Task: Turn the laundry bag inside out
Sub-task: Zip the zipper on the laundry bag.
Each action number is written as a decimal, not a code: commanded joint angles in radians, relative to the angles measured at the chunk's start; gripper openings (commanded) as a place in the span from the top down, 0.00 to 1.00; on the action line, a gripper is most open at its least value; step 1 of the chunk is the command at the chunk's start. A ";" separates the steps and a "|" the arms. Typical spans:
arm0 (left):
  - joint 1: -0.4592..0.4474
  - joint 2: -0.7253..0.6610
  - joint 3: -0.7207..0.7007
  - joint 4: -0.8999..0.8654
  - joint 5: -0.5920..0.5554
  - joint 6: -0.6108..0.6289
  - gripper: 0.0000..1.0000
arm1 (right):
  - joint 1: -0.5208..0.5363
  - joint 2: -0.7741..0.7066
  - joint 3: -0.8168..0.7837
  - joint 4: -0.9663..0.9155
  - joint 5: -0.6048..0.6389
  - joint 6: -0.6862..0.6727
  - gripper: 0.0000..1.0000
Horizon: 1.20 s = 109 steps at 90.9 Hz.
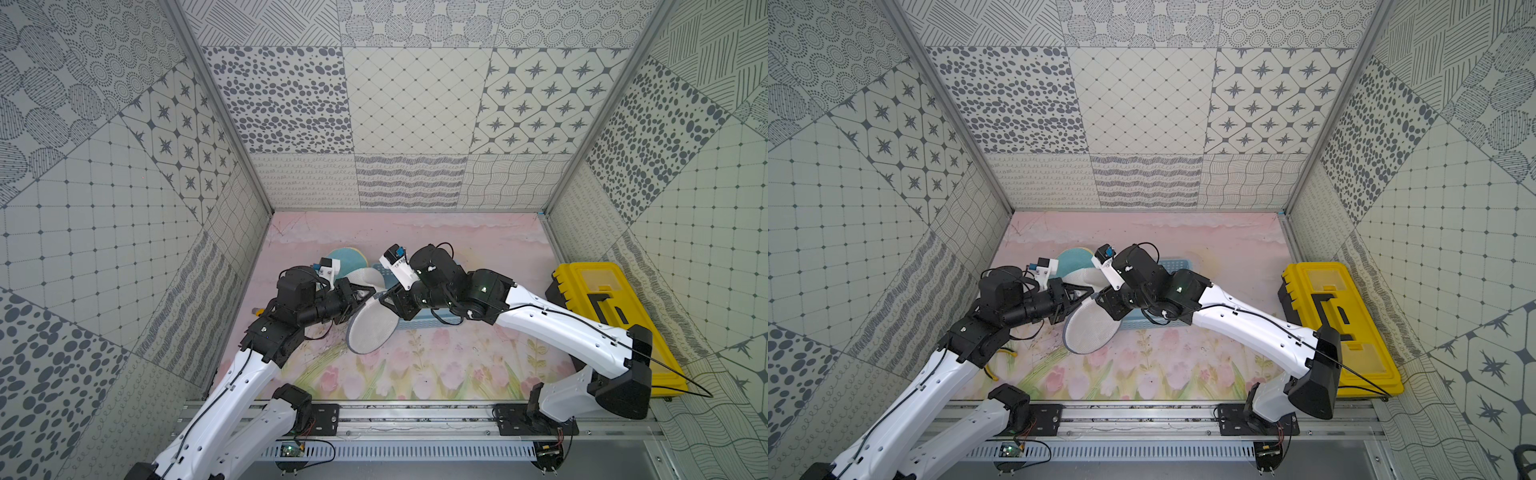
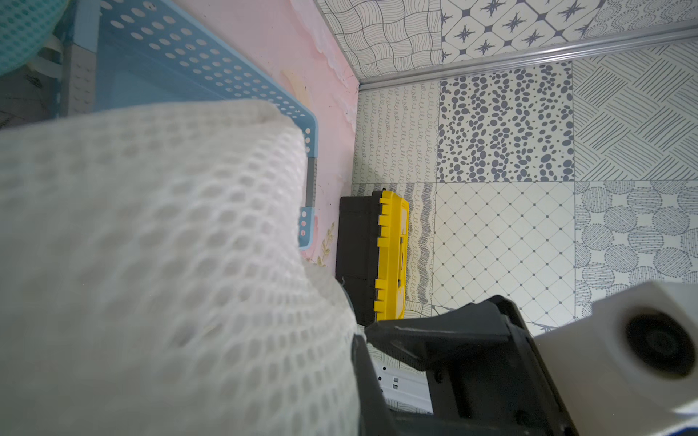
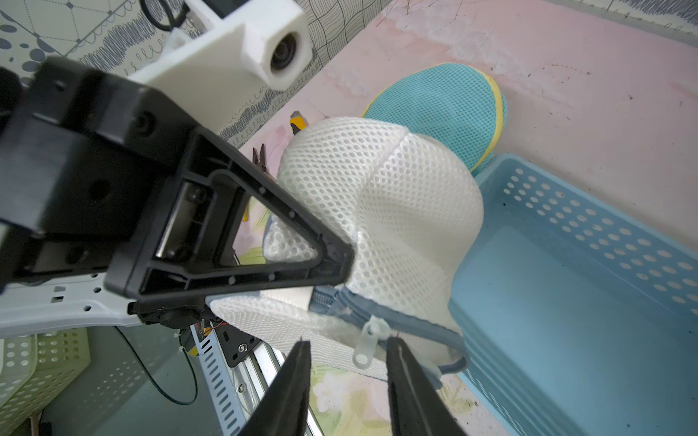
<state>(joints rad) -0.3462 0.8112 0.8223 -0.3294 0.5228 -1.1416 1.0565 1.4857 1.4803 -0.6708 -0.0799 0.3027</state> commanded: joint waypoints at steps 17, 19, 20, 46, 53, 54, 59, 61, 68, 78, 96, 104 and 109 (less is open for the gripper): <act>0.001 0.002 0.007 0.085 0.038 -0.025 1.00 | 0.000 0.037 0.036 0.008 0.002 0.004 0.66; 0.001 0.003 0.007 0.086 0.039 -0.027 1.00 | -0.002 0.039 0.035 0.008 0.002 0.003 0.67; 0.001 0.003 0.006 0.086 0.039 -0.028 1.00 | -0.003 0.040 0.035 0.007 0.003 0.004 0.68; 0.001 -0.004 0.007 0.090 0.046 -0.033 1.00 | -0.028 0.046 0.030 0.002 -0.006 0.021 0.76; 0.002 -0.002 0.008 0.080 0.041 -0.026 1.00 | -0.034 0.038 0.026 0.003 -0.009 0.026 0.78; 0.002 -0.001 0.008 0.078 0.041 -0.025 1.00 | -0.035 0.036 0.025 0.003 -0.010 0.027 0.78; 0.001 -0.003 0.010 0.072 0.037 -0.019 1.00 | -0.038 0.029 0.021 0.002 -0.012 0.029 0.79; 0.002 -0.003 0.008 0.072 0.037 -0.018 1.00 | -0.040 0.027 0.020 0.002 -0.013 0.029 0.80; 0.001 -0.004 0.009 0.069 0.036 -0.014 1.00 | -0.047 0.016 0.008 0.003 -0.016 0.035 0.84; 0.002 -0.002 0.009 0.072 0.036 -0.012 1.00 | -0.058 0.006 -0.007 0.002 -0.025 0.043 0.91; 0.001 0.000 0.015 0.066 0.034 -0.003 1.00 | -0.074 -0.009 -0.028 0.003 -0.021 0.054 1.00; 0.001 0.002 0.019 0.060 0.034 0.005 1.00 | -0.087 -0.021 -0.043 0.004 -0.030 0.067 1.00; 0.001 0.000 0.021 0.055 0.034 0.013 1.00 | -0.100 -0.030 -0.059 0.005 -0.045 0.077 1.00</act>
<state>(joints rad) -0.3454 0.8116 0.8223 -0.3180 0.5323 -1.1732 0.9852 1.4971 1.4544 -0.6842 -0.1207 0.3534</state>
